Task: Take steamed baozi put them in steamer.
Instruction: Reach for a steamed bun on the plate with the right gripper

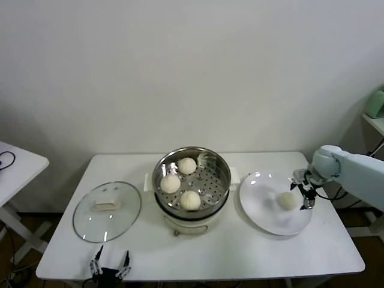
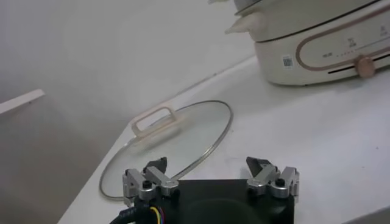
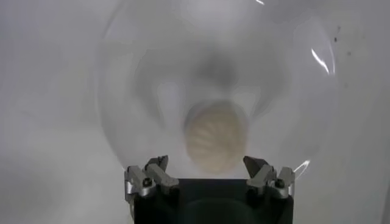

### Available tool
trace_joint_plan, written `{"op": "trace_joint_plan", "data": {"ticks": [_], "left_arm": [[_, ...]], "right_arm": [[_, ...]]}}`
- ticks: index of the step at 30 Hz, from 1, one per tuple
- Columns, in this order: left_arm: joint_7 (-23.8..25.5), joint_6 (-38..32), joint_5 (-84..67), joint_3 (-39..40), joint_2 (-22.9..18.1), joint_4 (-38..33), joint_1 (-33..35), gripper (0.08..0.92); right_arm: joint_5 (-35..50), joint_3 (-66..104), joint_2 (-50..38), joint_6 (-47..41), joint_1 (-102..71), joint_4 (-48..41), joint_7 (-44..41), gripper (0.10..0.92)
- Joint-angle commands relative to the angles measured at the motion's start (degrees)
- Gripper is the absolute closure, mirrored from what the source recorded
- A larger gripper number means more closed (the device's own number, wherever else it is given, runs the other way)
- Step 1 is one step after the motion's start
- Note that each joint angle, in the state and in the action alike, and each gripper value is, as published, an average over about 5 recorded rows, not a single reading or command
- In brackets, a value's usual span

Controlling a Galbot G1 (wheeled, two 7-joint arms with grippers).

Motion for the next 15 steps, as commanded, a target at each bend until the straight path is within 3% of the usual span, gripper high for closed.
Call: {"op": "trace_joint_plan", "data": {"ticks": [1,10,15], "left_arm": [[-0.1,0.0,0.2,0.1,0.0,0.0,0.2,0.177],[-0.2,0.1,0.3,0.0,0.1,0.0,0.1,0.177],[-0.3,0.0,0.4,0.0,0.0,0.2,0.1,0.177]], "right_arm": [[-2.4,7.5,1.9,-0.2,-6.3,-4.4,0.7,0.203],[-3.4,8.9,3.0,0.1,-7.7,-5.6,0.7,0.205],[-3.2,8.8,2.7,0.2,-7.0,-4.8,0.0,0.302]]}}
